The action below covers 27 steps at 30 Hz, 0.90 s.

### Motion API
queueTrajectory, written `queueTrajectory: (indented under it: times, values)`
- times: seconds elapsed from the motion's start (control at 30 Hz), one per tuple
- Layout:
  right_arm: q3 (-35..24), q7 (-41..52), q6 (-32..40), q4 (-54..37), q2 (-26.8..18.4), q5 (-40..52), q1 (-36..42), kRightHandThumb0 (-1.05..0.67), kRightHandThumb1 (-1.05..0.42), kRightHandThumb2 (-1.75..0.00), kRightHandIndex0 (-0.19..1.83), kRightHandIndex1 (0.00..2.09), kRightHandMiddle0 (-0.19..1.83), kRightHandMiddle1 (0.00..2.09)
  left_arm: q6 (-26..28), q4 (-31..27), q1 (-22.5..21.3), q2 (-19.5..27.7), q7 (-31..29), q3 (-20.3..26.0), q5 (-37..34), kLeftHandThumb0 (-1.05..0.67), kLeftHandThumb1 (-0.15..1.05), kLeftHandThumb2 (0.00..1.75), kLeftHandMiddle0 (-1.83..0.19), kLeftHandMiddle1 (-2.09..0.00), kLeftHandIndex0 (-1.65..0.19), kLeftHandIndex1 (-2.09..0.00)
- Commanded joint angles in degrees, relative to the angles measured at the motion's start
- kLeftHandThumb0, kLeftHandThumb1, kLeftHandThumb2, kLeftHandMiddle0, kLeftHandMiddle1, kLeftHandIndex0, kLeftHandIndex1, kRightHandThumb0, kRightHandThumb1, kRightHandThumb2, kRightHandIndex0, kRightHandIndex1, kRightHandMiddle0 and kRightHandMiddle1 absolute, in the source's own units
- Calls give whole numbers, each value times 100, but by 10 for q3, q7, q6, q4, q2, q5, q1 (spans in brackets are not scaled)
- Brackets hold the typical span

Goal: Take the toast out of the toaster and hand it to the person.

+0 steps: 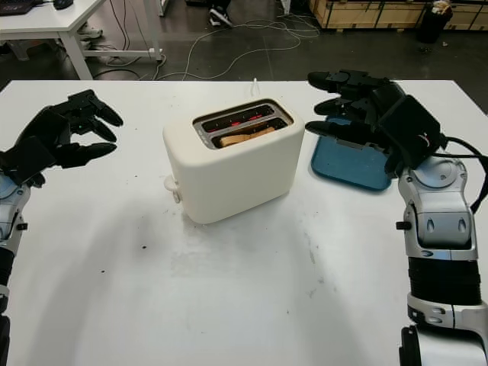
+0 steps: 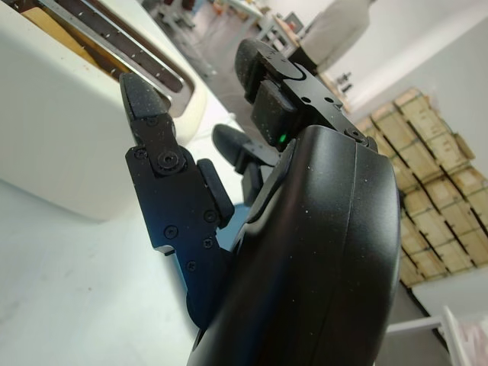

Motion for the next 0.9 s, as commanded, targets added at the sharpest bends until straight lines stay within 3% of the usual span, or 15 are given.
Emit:
queueTrajectory:
  times: [0.0, 0.87]
  values:
    - [1, -4, 4, -6, 0, -1, 0, -35, -77, 0, 29, 95, 66, 3, -1, 1, -6, -2, 3, 3, 0, -105, 92, 9, -30, -149, -28, -140]
    - [-2, -6, 4, -2, 4, 4, -3, -33, -76, 0, 29, 96, 67, 4, 6, 0, -9, -5, -1, 5, -8, -105, 92, 7, -31, -149, -29, -139]
